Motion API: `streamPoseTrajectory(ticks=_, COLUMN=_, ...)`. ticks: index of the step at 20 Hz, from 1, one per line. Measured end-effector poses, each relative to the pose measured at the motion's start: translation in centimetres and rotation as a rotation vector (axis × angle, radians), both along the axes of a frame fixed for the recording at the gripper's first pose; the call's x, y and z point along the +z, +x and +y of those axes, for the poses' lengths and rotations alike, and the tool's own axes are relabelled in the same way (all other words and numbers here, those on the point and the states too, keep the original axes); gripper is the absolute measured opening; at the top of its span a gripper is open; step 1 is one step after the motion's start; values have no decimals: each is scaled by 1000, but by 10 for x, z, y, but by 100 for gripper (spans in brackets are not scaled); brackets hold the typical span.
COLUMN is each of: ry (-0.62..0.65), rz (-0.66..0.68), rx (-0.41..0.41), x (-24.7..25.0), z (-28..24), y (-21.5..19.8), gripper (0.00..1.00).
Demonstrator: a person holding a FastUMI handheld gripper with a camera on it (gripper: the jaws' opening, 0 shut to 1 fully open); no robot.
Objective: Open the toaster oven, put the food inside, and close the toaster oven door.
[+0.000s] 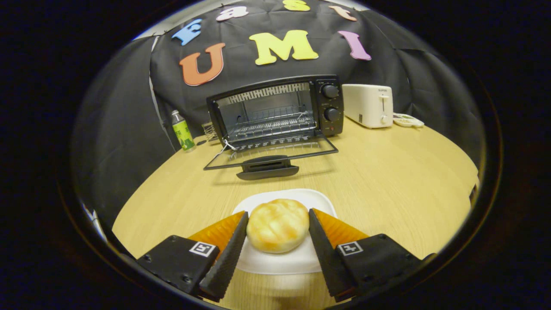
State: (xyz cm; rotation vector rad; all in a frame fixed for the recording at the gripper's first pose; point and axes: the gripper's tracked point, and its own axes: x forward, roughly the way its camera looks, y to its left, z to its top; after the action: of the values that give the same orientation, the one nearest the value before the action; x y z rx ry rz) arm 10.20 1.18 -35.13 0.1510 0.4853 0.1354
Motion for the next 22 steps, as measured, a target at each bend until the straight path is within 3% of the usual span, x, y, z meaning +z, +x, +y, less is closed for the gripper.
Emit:
streamPoseTrajectory(ticks=11, ry=458, rz=58, rx=-29, x=68, z=10, y=9, gripper=77)
streamPoseTrajectory(ticks=15, ry=630, rz=60, rx=-53, x=93, z=15, y=34, gripper=77)
streamPoseTrajectory(ticks=22, ry=740, rz=-15, rx=-119, x=120, z=29, y=103, gripper=77)
